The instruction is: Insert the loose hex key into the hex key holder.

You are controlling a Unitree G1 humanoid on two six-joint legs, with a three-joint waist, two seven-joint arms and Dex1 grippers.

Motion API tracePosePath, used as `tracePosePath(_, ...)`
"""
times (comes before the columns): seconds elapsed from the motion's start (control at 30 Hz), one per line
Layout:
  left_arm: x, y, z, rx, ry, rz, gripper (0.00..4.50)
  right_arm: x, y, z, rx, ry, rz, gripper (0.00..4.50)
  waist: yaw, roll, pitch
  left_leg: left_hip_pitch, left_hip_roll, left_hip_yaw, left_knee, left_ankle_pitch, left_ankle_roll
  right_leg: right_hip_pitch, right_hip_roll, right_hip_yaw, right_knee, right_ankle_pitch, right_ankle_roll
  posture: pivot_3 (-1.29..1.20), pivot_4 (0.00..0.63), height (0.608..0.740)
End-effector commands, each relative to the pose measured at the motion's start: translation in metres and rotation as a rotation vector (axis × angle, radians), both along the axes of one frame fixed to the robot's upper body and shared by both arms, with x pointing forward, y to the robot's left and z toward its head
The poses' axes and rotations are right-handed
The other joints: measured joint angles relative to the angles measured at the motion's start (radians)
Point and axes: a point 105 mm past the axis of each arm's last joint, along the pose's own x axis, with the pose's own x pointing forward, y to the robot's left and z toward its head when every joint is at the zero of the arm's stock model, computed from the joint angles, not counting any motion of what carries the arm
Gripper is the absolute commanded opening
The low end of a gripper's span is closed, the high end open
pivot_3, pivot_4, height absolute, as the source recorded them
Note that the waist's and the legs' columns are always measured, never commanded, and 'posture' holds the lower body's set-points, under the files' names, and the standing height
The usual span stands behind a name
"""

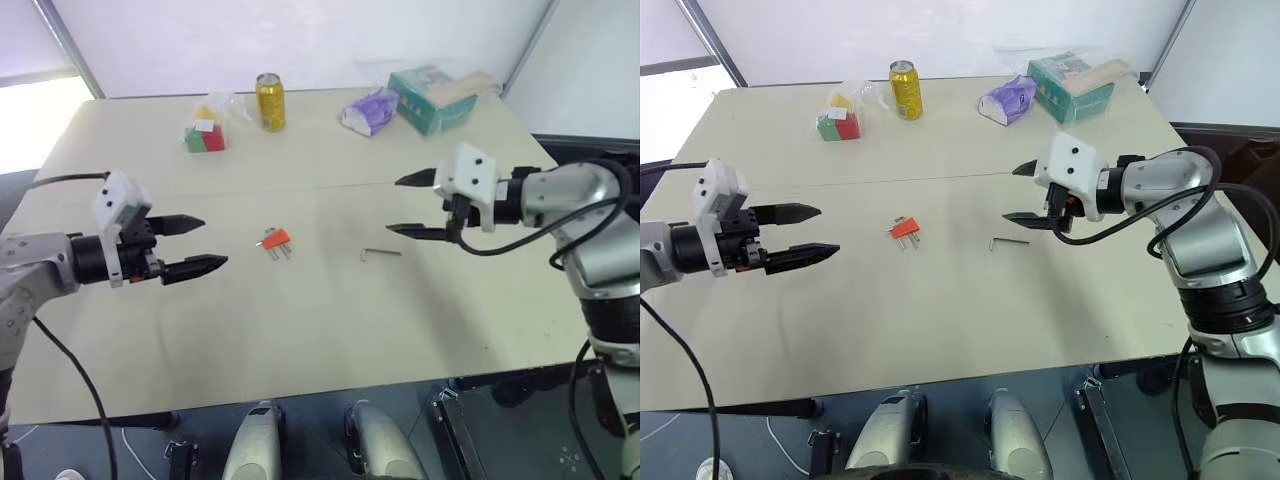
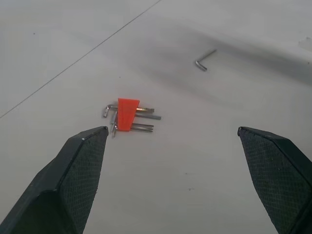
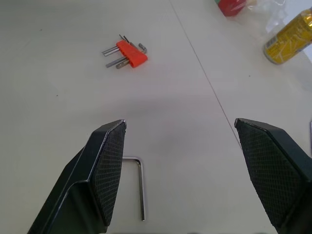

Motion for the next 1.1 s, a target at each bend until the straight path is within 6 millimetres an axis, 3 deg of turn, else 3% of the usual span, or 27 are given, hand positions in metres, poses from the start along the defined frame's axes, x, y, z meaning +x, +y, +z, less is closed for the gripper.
tracePosePath(0.03,-0.003,-0.001,0.009,0.008,-0.026,-0.021,4.45,-0.002,0.004,0.012,-0.01,-0.045,0.028,3.7,0.0,0.0,0.0,0.0,0.0,0.0,0.0,0.0,0.0,0.0,0.0,0.0,0.0,0.0,0.0,0.0,0.15,0.74)
tracePosePath(0.93,0.002,-0.004,0.011,-0.013,-0.059,0.004,4.45,0.0,0.011,0.008,-0.005,-0.026,0.043,3.7,0.0,0.0,0.0,0.0,0.0,0.0,0.001,0.0,0.0,0.0,0.0,0.0,0.001,0.0,0.001,0.0,0.15,0.74)
tracePosePath(1.1,0.005,-0.002,0.007,-0.019,-0.063,0.032,4.45,0.015,0.02,0.008,0.071,-0.086,-0.001,3.7,-0.001,0.0,0.0,0.0,0.0,0.0,0.001,0.0,0.0,0.0,0.0,0.0,0.002,0.0,0.001,0.0,0.15,0.74)
